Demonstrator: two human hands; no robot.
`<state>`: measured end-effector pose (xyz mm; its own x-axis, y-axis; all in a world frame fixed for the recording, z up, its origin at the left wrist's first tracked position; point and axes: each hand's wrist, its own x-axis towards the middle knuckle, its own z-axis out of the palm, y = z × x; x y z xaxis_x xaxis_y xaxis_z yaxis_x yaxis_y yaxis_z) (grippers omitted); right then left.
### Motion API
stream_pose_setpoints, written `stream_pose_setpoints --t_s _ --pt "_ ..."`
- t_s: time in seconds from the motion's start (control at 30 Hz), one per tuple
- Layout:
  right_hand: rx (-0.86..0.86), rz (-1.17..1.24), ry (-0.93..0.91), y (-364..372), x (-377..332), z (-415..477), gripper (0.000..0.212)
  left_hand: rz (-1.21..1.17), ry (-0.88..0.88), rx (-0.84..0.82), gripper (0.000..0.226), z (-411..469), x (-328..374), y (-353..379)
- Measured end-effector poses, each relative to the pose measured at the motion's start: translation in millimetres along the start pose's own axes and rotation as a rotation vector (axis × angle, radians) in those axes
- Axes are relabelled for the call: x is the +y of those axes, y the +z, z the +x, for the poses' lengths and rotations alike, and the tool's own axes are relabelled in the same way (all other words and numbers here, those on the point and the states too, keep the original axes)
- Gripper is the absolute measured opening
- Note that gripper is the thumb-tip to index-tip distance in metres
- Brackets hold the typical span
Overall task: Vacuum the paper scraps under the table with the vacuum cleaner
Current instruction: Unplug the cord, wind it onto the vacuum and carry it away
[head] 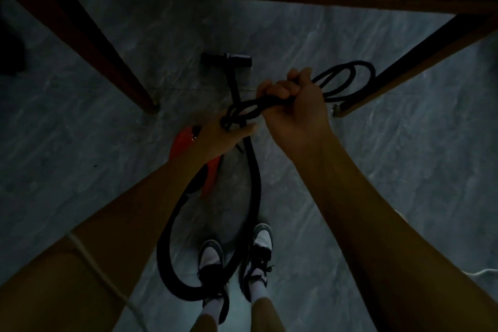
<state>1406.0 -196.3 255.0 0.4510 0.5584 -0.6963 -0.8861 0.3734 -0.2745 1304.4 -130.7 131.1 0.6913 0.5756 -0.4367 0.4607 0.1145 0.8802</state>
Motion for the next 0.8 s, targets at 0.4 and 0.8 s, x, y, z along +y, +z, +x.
stream_pose_setpoints --t_s 0.4,0.8 --pt "0.352 0.025 0.063 -102.3 -48.0 49.9 0.051 0.639 0.12 0.067 0.033 7.5 -7.1 -8.4" --pt "0.31 -0.831 0.667 -118.5 33.9 51.4 0.059 1.498 0.185 -0.157 0.022 -10.1 -19.6 12.0"
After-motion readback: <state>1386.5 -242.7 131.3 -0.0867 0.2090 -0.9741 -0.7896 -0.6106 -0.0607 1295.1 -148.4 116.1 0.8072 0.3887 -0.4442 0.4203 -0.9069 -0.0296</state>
